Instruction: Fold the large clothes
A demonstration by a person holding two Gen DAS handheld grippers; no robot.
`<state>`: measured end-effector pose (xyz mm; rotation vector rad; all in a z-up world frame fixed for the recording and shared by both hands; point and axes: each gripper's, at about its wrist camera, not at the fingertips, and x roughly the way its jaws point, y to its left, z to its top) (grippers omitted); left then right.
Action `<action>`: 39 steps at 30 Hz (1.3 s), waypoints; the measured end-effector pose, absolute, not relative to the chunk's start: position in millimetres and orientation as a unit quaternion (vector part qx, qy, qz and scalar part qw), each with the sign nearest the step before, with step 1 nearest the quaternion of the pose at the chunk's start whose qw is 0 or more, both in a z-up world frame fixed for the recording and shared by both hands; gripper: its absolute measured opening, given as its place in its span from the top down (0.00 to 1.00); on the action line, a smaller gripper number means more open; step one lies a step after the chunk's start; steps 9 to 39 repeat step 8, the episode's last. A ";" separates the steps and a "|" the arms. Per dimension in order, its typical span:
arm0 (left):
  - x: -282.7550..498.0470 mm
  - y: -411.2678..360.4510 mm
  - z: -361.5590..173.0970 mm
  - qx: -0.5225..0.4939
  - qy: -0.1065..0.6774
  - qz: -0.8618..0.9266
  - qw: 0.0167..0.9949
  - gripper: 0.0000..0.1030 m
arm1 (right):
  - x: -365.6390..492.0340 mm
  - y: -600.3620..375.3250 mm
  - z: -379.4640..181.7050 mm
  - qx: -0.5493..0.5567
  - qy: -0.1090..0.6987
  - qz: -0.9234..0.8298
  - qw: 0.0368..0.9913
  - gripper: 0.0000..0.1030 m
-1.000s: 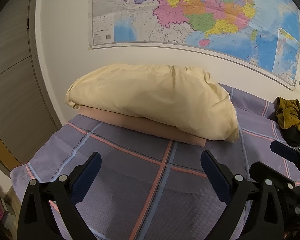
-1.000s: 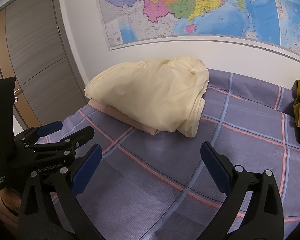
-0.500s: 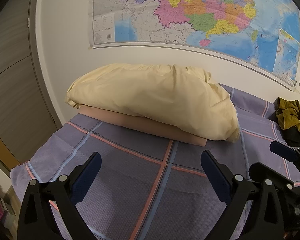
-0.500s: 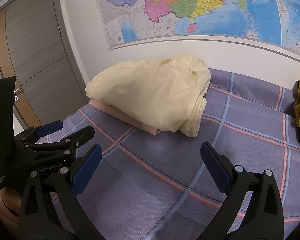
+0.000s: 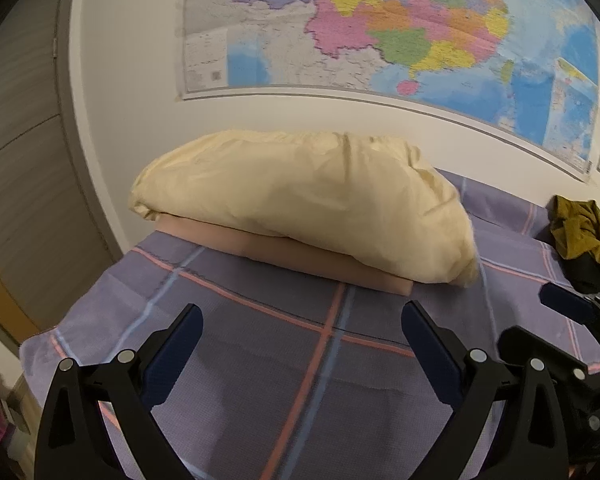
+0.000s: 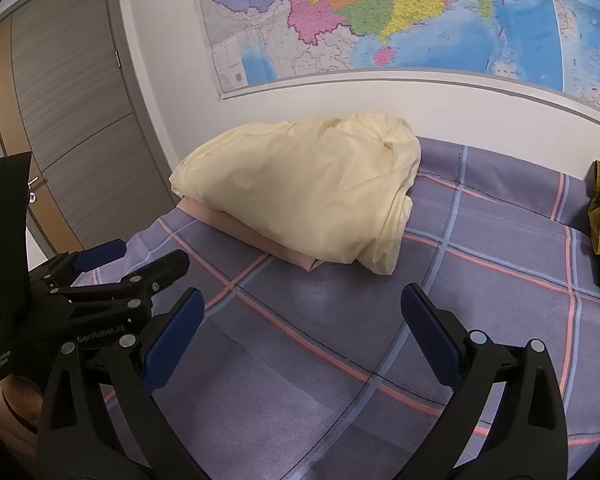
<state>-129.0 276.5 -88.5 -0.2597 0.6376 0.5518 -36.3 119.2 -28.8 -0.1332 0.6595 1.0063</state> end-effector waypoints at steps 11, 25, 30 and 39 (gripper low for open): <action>-113.6 269.4 -91.1 -0.140 0.317 0.247 0.905 0.07 | -29.4 99.6 -27.7 -0.050 0.309 0.450 0.836 0.05; -113.6 269.4 -91.1 -0.140 0.317 0.247 0.905 0.07 | -29.4 99.6 -27.7 -0.050 0.309 0.450 0.836 0.05; -113.6 269.4 -91.1 -0.140 0.317 0.247 0.905 0.07 | -29.4 99.6 -27.7 -0.050 0.309 0.450 0.836 0.05; -113.6 269.4 -91.1 -0.140 0.317 0.247 0.905 0.07 | -29.4 99.6 -27.7 -0.050 0.309 0.450 0.836 0.05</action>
